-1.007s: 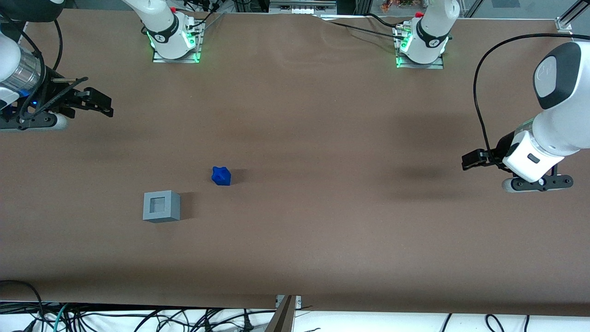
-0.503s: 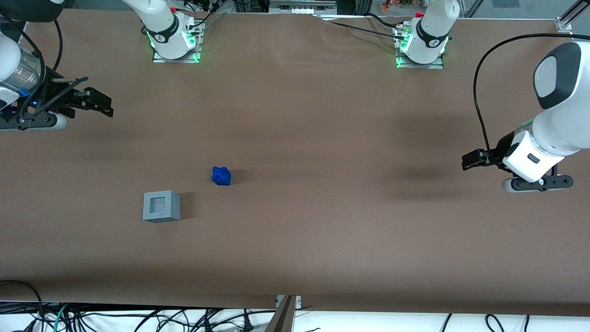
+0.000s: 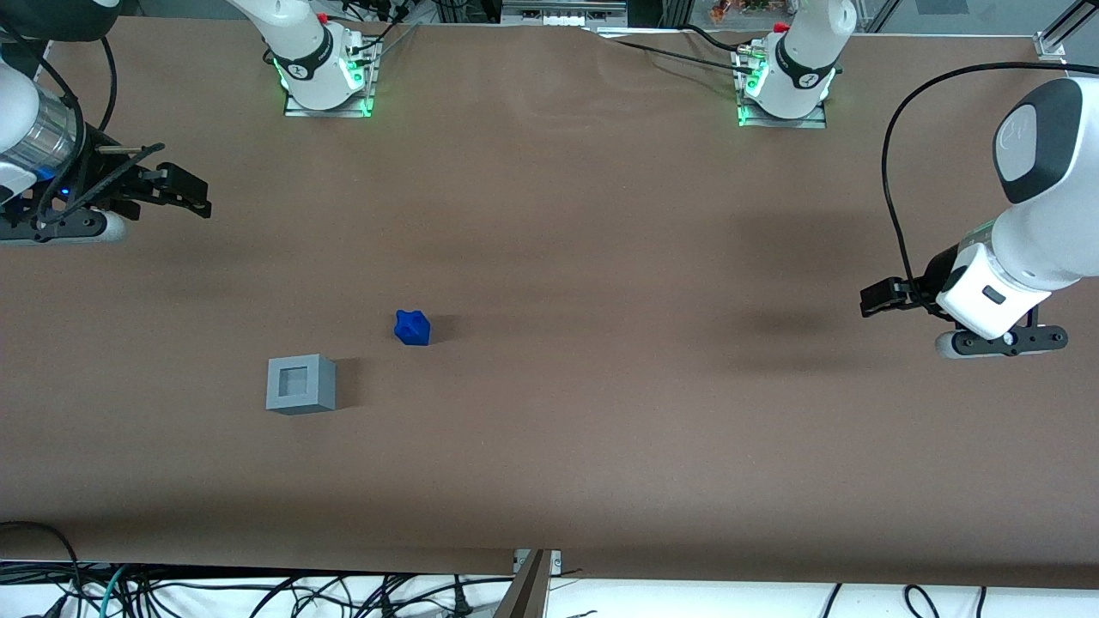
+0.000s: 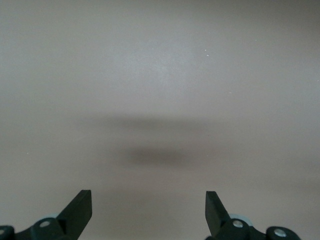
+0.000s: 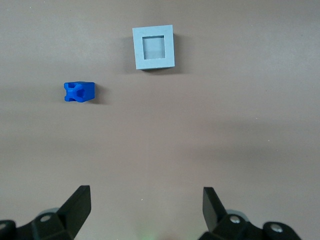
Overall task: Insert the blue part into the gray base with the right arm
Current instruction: 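Move the open right gripper over the blue part and lower it, then close the right gripper on the blue part and lift it, then carry the blue part with the right gripper over the gray base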
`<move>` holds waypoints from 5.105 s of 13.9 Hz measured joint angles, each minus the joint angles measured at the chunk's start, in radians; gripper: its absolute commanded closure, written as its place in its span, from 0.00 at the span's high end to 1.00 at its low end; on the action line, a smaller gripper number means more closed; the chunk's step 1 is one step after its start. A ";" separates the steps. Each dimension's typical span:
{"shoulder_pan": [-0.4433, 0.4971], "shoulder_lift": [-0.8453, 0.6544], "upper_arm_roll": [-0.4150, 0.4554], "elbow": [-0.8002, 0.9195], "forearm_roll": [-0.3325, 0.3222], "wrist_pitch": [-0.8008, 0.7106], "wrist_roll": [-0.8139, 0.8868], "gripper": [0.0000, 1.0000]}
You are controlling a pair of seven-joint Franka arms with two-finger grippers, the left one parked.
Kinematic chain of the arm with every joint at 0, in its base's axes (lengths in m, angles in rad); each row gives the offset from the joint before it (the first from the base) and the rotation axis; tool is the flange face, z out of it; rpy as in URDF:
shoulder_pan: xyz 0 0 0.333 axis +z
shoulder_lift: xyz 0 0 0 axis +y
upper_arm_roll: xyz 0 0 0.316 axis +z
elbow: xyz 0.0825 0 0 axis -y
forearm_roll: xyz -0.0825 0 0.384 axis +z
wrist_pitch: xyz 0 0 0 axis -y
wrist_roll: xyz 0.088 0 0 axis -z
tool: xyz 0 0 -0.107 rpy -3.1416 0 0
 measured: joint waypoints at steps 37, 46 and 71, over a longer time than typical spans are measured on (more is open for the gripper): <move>0.153 0.468 0.209 -0.314 -0.171 0.896 0.580 0.95; 0.153 0.481 0.200 -0.314 -0.211 0.921 0.580 0.72; -0.117 0.477 0.162 0.062 -0.101 0.487 -0.038 0.37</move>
